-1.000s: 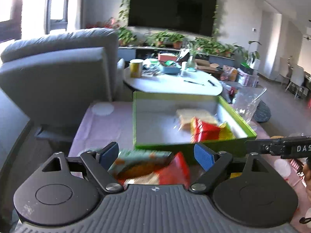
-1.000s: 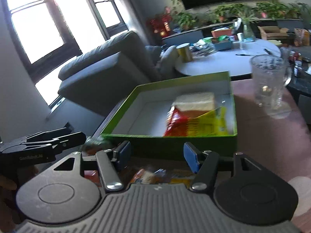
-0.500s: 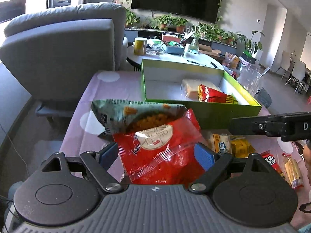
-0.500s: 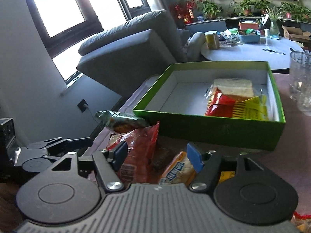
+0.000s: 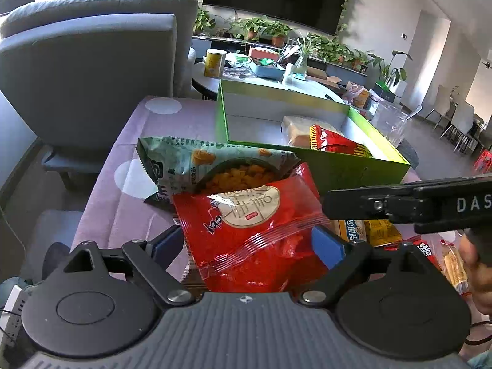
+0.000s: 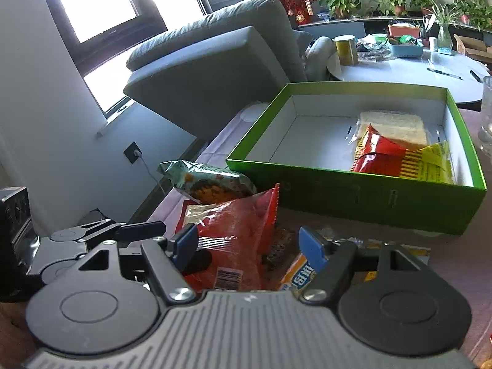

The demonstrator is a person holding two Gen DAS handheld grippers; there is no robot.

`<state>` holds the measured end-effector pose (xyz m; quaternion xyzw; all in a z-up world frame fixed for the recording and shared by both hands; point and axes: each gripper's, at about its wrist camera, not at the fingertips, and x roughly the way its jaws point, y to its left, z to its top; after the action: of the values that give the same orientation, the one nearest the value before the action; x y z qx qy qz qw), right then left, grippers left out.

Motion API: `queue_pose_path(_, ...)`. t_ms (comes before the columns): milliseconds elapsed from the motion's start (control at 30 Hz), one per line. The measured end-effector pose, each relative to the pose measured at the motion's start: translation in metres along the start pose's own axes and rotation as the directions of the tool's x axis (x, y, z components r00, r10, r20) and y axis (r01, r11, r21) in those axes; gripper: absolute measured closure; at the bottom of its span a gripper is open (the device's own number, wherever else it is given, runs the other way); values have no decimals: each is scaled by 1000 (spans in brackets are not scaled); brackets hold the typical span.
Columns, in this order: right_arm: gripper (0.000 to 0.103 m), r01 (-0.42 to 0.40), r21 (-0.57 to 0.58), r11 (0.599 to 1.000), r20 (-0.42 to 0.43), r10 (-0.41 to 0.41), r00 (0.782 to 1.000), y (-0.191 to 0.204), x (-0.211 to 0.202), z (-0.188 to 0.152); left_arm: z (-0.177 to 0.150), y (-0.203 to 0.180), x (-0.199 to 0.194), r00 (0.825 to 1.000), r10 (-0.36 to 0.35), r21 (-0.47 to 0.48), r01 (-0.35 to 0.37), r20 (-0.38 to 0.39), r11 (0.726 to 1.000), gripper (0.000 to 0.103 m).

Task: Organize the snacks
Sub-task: 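Move the left gripper back to the pile and grasp the red bread bag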

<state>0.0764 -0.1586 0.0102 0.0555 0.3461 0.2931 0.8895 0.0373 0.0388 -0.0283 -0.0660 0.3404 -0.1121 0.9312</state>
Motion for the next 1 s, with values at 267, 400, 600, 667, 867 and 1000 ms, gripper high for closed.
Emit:
queue_pose_path(267,39,7,9,1000,-22,-7,1000,3,11,2,-1,5,4,999,-51,-2,51,-12,999,13)
queue_pose_path(400,39,14,12,1000,-36,-13,999,4,16,2,-2,5,6,997,-78,14,79,-18,997,13)
queue_pose_path(600,39,16,19,1000,-51,-15,999,4,21,1,-3,6,6,995,-95,16,95,-19,995,13)
queue_pose_path(667,38,9,27,1000,-53,-8,999,2,23,1,-4,7,7,995,-100,14,100,-19,995,13)
queue_pose_path(867,36,-3,42,999,-63,6,998,1,25,1,-6,13,9,995,-98,-4,98,-29,995,6)
queue_pose_path(1000,36,-17,38,999,-70,19,997,3,25,2,-6,15,11,993,-109,-12,109,-35,994,3)
